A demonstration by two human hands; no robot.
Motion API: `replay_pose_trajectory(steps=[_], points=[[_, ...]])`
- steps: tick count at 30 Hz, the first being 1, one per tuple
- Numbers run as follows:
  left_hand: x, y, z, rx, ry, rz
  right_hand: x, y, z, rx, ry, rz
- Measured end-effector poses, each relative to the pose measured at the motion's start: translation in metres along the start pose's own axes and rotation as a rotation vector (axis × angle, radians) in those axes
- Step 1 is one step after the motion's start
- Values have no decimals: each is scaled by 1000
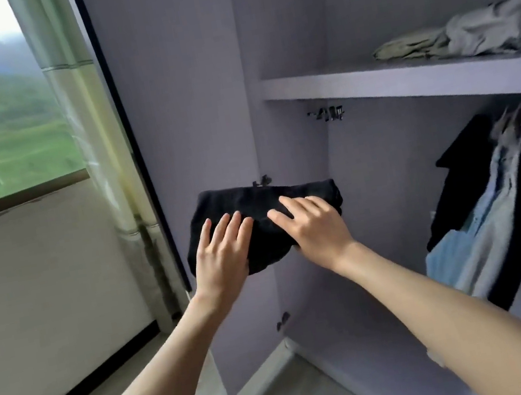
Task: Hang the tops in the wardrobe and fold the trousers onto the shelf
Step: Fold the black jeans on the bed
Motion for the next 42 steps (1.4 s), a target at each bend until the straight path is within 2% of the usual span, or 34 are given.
replay_pose_trajectory(steps=[8, 11, 20, 28, 31, 33, 34, 36, 38, 39, 42], points=[[-63, -26, 159, -174, 203, -63, -24, 99, 95, -56, 30, -261], [-79, -33, 211, -221, 266, -81, -31, 130, 129, -58, 91, -351], [-122, -22, 368, -275, 501, -227, -27, 232, 220, -13, 143, -706], [-204, 8, 455, -338, 605, -309, -55, 315, 242, 40, 142, -989], [-241, 26, 472, -368, 626, -348, -74, 345, 230, -12, 161, -1050], [-267, 41, 481, -396, 514, -374, -87, 366, 216, -68, 134, -1056], [-278, 48, 482, -432, 402, -382, -89, 375, 208, -119, 56, -1051], [-309, 64, 485, -546, 148, -462, -91, 394, 190, -290, -244, -1016], [-325, 72, 487, -621, -150, -659, -85, 409, 173, -497, -526, -857], [-331, 75, 488, -644, -248, -727, -82, 415, 166, -587, -592, -761], [-342, 83, 491, -700, -320, -762, -77, 422, 150, -699, -575, -620]])
Point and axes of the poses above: each hand's wrist, its own z-axis towards the middle knuckle, its own x-axis out of the back of the hand, y = z × x, the point moved 1 cm from there along z, towards the middle knuckle, and after that the axes turned 11 degrees about y, right-handed, at the moved point
